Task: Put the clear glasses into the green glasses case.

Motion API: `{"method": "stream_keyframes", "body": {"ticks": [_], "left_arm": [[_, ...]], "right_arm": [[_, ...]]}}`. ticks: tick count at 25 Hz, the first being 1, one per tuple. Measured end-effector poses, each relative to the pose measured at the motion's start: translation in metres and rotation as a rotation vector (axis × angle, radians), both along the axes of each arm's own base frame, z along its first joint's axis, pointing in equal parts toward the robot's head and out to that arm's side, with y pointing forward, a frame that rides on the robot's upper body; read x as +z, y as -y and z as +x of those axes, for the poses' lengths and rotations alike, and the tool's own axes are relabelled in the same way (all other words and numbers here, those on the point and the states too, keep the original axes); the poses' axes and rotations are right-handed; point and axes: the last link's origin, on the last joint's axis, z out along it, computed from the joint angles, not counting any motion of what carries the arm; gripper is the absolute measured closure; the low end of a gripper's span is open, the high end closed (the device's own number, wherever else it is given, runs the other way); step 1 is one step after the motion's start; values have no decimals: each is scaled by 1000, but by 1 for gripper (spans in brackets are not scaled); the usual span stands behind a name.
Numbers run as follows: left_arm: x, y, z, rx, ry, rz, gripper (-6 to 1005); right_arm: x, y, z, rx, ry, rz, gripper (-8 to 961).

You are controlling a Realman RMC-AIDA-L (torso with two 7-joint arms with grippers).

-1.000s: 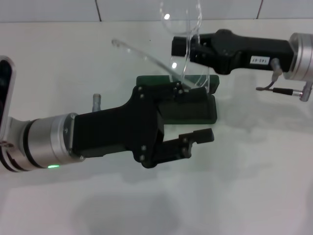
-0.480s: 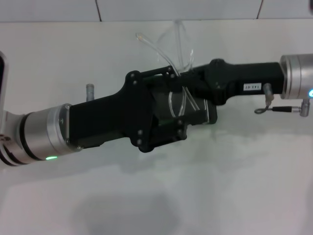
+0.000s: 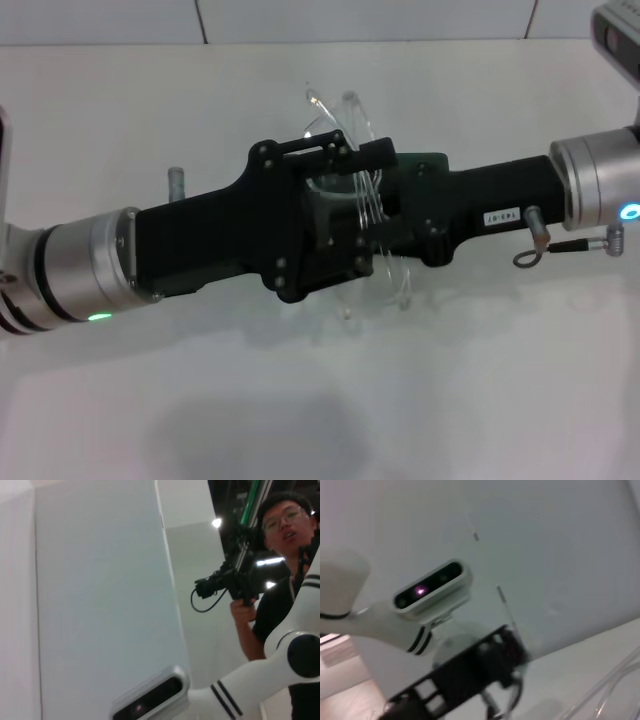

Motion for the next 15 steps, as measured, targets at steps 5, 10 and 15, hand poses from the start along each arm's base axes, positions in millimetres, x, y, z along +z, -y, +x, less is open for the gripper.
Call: {"method": "stream_keyframes", "body": {"ticks": [5,10,15], "left_arm": [[-1,-2,-3,22,-18,0,443],[0,-3,-6,32,-32,10,443],[0,-2,-10,47,-39,12,442]], "right_arm": [[2,6,-6,50,-6,-36,850],[5,7,-9,73,-9,-38,850],[11,4,-10,92,22,-36,850]]}}
